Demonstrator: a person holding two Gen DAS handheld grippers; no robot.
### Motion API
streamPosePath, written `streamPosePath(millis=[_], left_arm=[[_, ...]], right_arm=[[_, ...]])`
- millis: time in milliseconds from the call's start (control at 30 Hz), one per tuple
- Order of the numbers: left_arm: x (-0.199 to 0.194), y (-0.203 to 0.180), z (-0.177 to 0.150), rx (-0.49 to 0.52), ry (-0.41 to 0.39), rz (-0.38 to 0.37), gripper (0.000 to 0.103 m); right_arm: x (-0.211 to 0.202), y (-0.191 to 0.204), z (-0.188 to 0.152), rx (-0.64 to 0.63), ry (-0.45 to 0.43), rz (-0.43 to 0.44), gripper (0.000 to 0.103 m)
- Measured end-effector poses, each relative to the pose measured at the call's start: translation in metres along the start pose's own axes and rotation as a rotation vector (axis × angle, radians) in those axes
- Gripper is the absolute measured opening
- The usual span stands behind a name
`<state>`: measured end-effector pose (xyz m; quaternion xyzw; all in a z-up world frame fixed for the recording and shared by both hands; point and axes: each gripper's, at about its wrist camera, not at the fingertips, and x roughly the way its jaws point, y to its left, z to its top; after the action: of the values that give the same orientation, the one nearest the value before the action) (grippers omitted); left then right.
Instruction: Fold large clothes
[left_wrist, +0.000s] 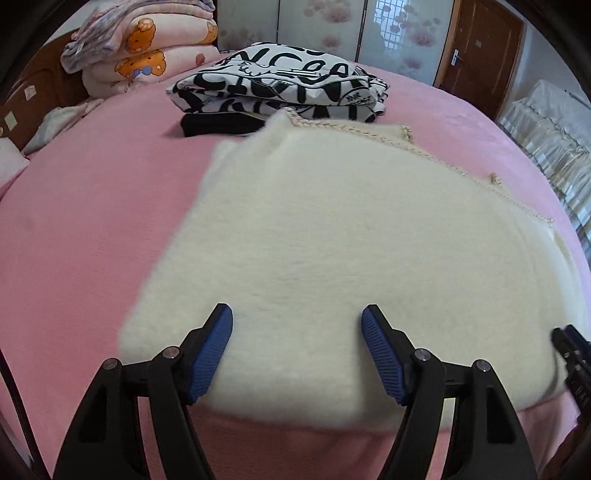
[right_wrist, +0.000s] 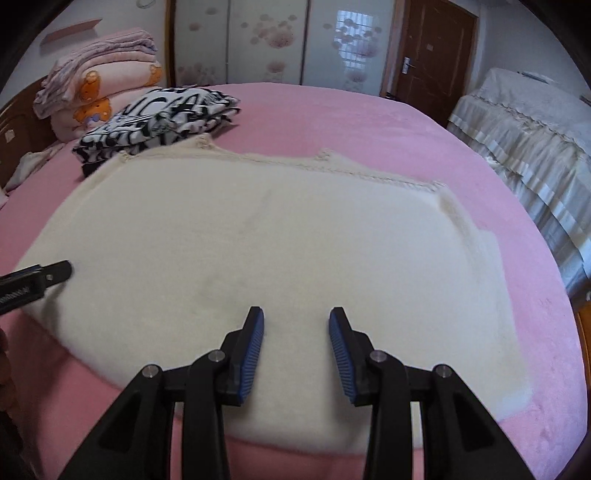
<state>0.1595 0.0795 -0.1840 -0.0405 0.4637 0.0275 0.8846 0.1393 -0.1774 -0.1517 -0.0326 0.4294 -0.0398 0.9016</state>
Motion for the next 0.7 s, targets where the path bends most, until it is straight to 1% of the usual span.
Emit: streamPosePath(millis=[33,100,133,167,200,233,267,300,367,433,500,567,633,700], left_arm=[[0.0,0.004,0.0,0.008,-0.001,0.014,0.071],[-0.001,0.012,-0.002,0.018,-0.004,0.049,0.071],[-0.002,0.016,-0.004,0.019,-0.004,0.055,0.071],[-0.002,0.022,-0.005,0.017,-0.001,0.04,0.071],[0.0,0.026,-0.004,0.015,0.002,0.031,0.071],[0.0,0.028,-0.005,0.016,0.001,0.029,0.071],[-0.001,0.029,-0.006,0.022,-0.002,0.034,0.071],[-0.001,0.028,-0.007,0.026,-0.004,0.042,0.071],[-0.001,0.027,-0.008,0.028,-0.003,0.056,0.071],[-0.001,0.026,-0.008,0.019,0.0,0.063,0.071],[-0.002,0.026,-0.007,0.013,0.006,0.067,0.071],[-0.001,0.025,-0.007,0.013,0.015,0.07,0.071],[-0.002,0.025,-0.006,0.014,0.024,0.07,0.071],[-0.003,0.026,-0.005,0.011,0.035,0.07,0.071]], right_arm=[[0.0,-0.012,-0.005,0.027,0.012,-0.014,0.039],[0.001,-0.052,-0.015,0.085,0.037,-0.118,0.039],[0.001,-0.071,-0.02,0.11,0.044,-0.156,0.039],[0.0,-0.089,-0.026,0.141,0.051,-0.186,0.039],[-0.003,-0.105,-0.031,0.167,0.055,-0.207,0.039],[-0.005,-0.115,-0.034,0.181,0.055,-0.214,0.035],[-0.008,-0.125,-0.038,0.194,0.056,-0.186,0.028],[-0.01,-0.128,-0.04,0.19,0.059,-0.183,0.027],[-0.012,-0.125,-0.044,0.15,0.062,-0.236,0.028],[-0.013,-0.123,-0.046,0.142,0.064,-0.259,0.03],[-0.011,-0.124,-0.047,0.168,0.068,-0.259,0.031],[-0.01,-0.127,-0.046,0.202,0.074,-0.261,0.038],[-0.009,-0.133,-0.048,0.246,0.089,-0.26,0.043],[-0.011,-0.138,-0.05,0.29,0.096,-0.233,0.043]])
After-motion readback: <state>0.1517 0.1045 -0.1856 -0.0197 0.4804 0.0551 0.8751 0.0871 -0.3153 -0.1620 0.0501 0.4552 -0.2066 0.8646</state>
